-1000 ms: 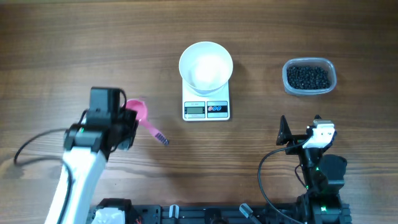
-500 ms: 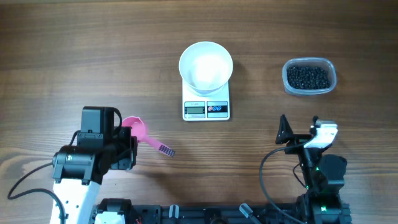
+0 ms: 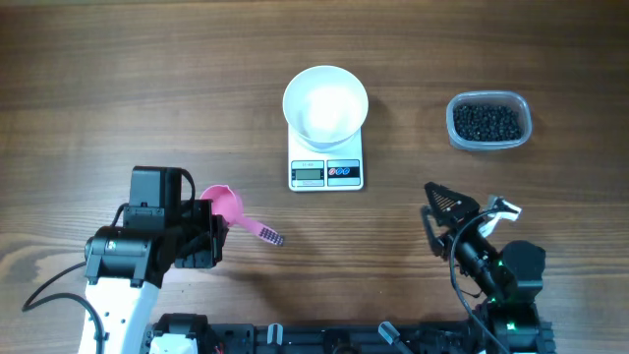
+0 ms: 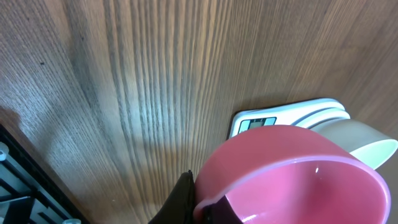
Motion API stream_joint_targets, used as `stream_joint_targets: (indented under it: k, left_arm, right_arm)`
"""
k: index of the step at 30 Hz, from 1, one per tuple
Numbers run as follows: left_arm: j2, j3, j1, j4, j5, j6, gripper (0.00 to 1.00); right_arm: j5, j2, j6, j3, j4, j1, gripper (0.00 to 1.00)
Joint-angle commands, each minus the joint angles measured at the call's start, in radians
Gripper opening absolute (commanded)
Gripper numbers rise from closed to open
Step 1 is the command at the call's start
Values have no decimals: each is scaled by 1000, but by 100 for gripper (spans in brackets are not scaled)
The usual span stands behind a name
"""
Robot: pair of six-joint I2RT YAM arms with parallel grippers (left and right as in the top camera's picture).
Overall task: Scoop item into bowl and weigh 150g on scale
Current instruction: 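Carry the scoop toward center while the right gripper approaches its handle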
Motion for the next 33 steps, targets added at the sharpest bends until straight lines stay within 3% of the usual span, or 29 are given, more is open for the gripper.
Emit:
stream_joint_targets:
  k: [1, 9, 15, 19, 27, 33]
  left_arm:
    - [2, -3, 1, -24, 4, -17, 4]
    - [2, -3, 1, -29, 4, -16, 4]
    - [2, -3, 1, -53, 5, -17, 4]
    - [2, -3, 1, -48, 5, -47, 4]
    - [2, -3, 1, -4, -3, -46, 4]
    - [2, -3, 1, 8, -3, -42, 4]
  right_arm:
    - [-148, 16, 121, -1, 6, -1, 100]
    - [-317, 28, 146, 0, 4, -1, 100]
    - [-373, 28, -61, 0, 3, -1, 96]
    - [-547, 28, -286, -1, 10, -1, 95]
    - [-647, 28, -293, -1, 10, -1, 91]
    - [-696, 28, -333, -1, 15, 14, 96]
